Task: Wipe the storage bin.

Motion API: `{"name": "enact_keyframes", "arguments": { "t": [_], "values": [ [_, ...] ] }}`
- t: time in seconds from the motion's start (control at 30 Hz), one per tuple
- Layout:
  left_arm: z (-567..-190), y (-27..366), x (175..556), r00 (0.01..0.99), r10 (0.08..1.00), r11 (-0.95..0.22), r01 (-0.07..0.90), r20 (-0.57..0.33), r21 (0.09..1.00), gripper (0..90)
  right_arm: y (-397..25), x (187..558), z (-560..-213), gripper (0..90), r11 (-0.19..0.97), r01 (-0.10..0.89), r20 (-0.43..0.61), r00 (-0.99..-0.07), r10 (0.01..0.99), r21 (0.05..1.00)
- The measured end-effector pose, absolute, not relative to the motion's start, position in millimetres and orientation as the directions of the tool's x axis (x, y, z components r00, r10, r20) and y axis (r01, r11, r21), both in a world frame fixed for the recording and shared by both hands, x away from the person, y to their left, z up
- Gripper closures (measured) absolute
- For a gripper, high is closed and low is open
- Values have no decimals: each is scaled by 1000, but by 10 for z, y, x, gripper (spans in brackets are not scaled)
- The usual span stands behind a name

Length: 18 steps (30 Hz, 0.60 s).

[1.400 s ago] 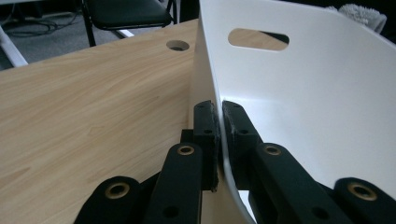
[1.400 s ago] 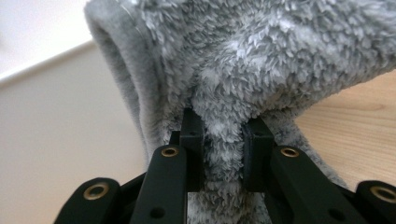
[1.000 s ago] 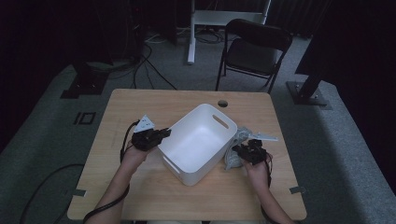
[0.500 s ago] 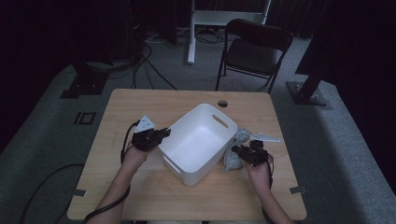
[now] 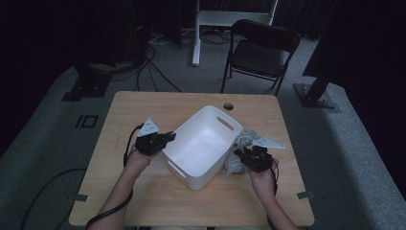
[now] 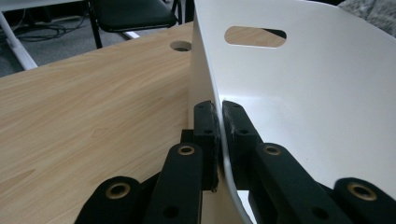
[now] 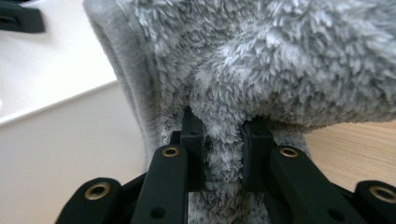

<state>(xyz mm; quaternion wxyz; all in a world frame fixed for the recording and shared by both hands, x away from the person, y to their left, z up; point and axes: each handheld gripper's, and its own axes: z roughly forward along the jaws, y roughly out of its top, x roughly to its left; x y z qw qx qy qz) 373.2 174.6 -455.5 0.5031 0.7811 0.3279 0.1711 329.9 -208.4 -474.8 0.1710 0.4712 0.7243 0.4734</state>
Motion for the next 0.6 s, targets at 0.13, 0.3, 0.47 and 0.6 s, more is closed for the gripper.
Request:
{"name": "enact_keyframes", "arguments": {
  "t": [0.13, 0.3, 0.47, 0.6],
  "values": [
    [-4560, 1749, 3734, 729, 682, -276, 335, -62, 901, 849, -2075, 3326, -4801, 753, 112, 534, 197, -489, 850, 838],
    [-4559, 1746, 3733, 728, 683, -276, 335, -61, 901, 850, -2085, 3357, -4843, 753, 102, 552, 215, -479, 851, 827],
    [-4560, 1746, 3732, 727, 684, -273, 336, -64, 901, 850, -2090, 3389, -4904, 753, 102, 578, 231, -474, 850, 810],
    [-4559, 1742, 3732, 726, 684, -275, 337, -63, 901, 850, -2099, 3420, -4950, 752, 101, 592, 240, -469, 850, 799]
  ]
}}
